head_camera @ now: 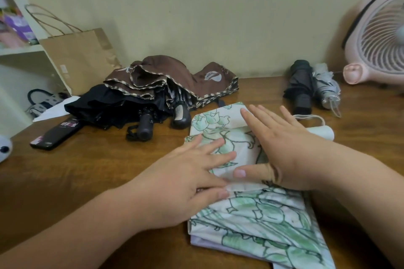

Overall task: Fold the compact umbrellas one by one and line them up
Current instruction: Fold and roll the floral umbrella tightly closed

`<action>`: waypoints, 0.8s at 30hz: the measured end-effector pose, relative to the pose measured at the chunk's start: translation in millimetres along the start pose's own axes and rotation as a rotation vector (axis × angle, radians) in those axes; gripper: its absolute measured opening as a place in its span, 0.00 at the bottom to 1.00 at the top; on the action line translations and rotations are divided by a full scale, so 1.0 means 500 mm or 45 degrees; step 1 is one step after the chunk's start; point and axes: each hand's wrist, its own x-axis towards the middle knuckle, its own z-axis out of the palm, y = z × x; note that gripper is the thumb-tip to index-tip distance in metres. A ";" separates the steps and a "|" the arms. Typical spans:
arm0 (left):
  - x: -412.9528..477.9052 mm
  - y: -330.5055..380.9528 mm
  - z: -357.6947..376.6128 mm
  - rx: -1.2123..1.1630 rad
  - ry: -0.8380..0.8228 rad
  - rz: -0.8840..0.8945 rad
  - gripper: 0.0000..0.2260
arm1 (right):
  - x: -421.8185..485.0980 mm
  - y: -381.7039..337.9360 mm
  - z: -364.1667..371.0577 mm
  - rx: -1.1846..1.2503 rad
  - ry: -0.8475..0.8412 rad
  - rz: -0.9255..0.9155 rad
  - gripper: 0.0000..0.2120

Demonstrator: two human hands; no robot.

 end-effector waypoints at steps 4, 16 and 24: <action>-0.022 0.016 0.005 -0.104 -0.039 0.027 0.27 | 0.006 0.013 -0.017 0.137 0.234 -0.052 0.48; 0.051 -0.057 -0.085 -0.585 0.667 -0.751 0.12 | 0.009 0.005 -0.017 0.123 -0.034 0.063 0.45; 0.123 -0.103 -0.063 -1.019 0.285 -0.978 0.15 | 0.012 0.019 -0.023 0.169 0.037 0.041 0.45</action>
